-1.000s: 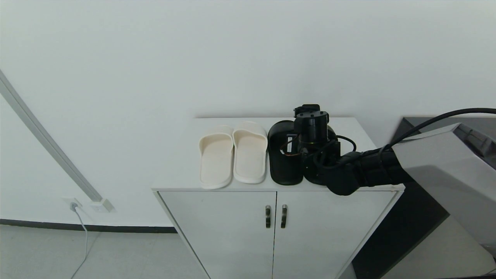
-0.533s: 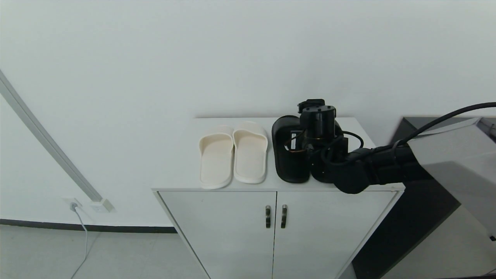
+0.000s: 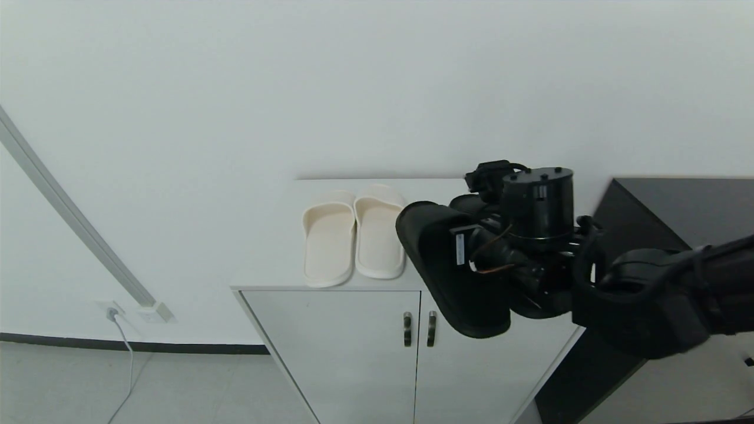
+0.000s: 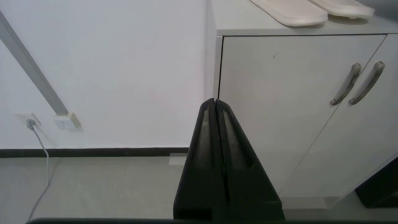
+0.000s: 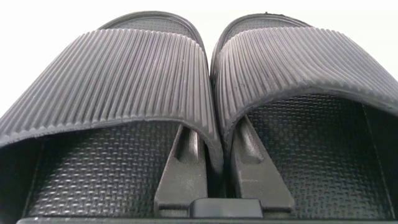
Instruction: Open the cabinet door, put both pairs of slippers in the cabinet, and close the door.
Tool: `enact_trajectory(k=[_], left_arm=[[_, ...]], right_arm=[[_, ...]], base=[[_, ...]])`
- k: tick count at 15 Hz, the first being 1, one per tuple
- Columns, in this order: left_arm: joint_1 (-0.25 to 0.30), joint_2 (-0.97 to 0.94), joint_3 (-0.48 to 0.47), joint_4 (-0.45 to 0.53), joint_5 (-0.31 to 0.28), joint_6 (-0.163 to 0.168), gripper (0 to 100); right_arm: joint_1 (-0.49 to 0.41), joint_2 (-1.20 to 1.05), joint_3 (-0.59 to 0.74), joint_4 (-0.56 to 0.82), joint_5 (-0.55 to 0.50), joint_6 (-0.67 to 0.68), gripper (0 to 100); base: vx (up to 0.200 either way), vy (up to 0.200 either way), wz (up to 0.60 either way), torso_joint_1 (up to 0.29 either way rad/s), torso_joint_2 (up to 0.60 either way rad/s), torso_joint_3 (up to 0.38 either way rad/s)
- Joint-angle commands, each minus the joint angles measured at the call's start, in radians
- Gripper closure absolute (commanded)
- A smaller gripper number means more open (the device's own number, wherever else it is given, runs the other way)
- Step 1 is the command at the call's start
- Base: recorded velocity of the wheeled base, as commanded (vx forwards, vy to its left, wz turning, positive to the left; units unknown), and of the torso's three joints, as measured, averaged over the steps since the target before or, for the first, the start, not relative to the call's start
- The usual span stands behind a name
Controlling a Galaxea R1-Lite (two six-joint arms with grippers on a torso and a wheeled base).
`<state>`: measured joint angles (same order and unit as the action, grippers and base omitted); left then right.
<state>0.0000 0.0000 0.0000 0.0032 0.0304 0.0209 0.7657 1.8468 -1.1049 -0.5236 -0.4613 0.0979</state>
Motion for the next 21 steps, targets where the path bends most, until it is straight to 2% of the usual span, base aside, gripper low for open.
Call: enact_trajectory(k=[1, 4, 6, 9, 13, 19, 21], left_arm=[[0.000, 0.000, 0.000, 0.000, 0.000, 0.001, 100], [0.000, 0.002, 0.000, 0.000, -0.001, 0.001, 100], [0.000, 0.002, 0.000, 0.000, -0.001, 0.001, 100], [0.000, 0.002, 0.000, 0.000, -0.001, 0.001, 100], [0.000, 0.002, 0.000, 0.000, -0.001, -0.001, 100], [0.000, 0.002, 0.000, 0.000, -0.001, -0.001, 100], [0.000, 0.002, 0.000, 0.000, -0.001, -0.001, 100]], right_arm=[[0.052, -0.192, 0.137, 0.004, 0.115, -0.001, 100], [0.073, -0.317, 0.272, 0.004, 0.289, -0.001, 100], [0.083, -0.380, 0.347, 0.004, 0.349, -0.001, 100], [0.098, -0.411, 0.413, 0.004, 0.352, -0.003, 100], [0.099, -0.402, 0.425, 0.001, 0.352, -0.026, 100], [0.099, -0.402, 0.435, 0.004, 0.346, -0.037, 100], [0.099, -0.405, 0.444, 0.001, 0.351, -0.037, 100]], base=[[0.000, 0.000, 0.00, 0.000, 0.00, 0.000], [0.000, 0.000, 0.00, 0.000, 0.00, 0.000], [0.000, 0.000, 0.00, 0.000, 0.00, 0.000], [0.000, 0.000, 0.00, 0.000, 0.00, 0.000], [0.000, 0.000, 0.00, 0.000, 0.00, 0.000], [-0.200, 0.000, 0.00, -0.002, 0.00, 0.002], [0.000, 0.000, 0.00, 0.000, 0.00, 0.000]])
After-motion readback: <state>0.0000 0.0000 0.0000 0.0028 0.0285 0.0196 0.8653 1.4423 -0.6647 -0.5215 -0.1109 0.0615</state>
